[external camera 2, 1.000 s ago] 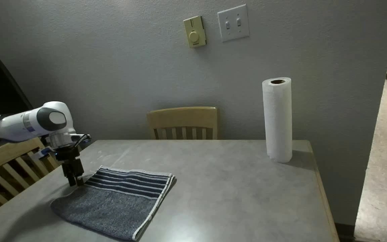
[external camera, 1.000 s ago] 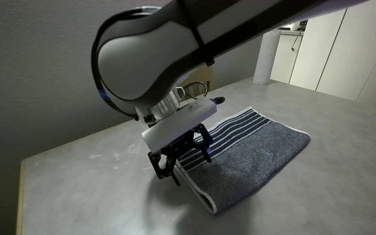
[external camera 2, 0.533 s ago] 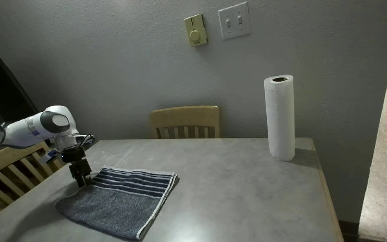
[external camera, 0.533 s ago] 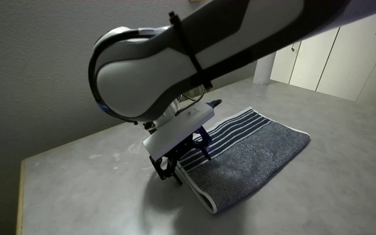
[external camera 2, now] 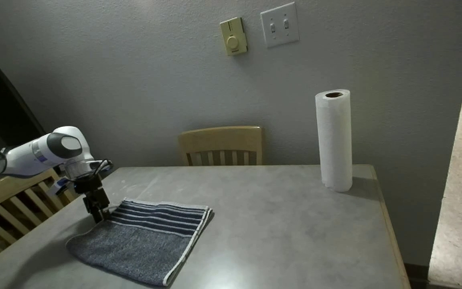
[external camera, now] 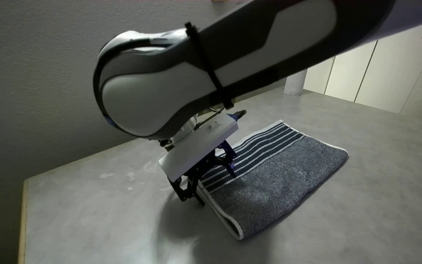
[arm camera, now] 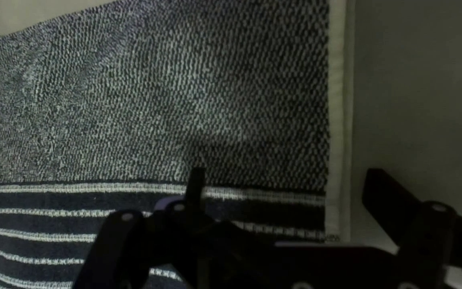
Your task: Fold the gray towel
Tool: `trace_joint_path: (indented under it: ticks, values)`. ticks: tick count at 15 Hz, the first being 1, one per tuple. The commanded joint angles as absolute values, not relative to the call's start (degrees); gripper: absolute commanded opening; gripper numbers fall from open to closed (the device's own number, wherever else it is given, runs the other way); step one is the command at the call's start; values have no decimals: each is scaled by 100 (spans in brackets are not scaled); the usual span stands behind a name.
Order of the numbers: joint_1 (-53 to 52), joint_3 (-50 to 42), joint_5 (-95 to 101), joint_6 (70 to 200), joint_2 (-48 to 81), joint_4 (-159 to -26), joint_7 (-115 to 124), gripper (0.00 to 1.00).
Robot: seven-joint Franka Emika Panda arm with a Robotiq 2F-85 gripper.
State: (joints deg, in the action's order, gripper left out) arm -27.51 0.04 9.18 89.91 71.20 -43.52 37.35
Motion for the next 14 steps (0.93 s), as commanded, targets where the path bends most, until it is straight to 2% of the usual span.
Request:
trace_joint_path:
  ticks: [1, 2, 6, 10, 14]
  values:
    - [-2796, -112, 1037, 8811, 7301, -4061, 3730, 90]
    - [-2799, -126, 1033, 8813, 7301, -4058, 3734, 76]
    - [-2807, -154, 1025, 8829, 7313, -4033, 3741, 67]
    - [-2816, -153, 1020, 8836, 7328, -4004, 3731, 66]
    - [-2838, -163, 1008, 8802, 7356, -3950, 3721, 80]
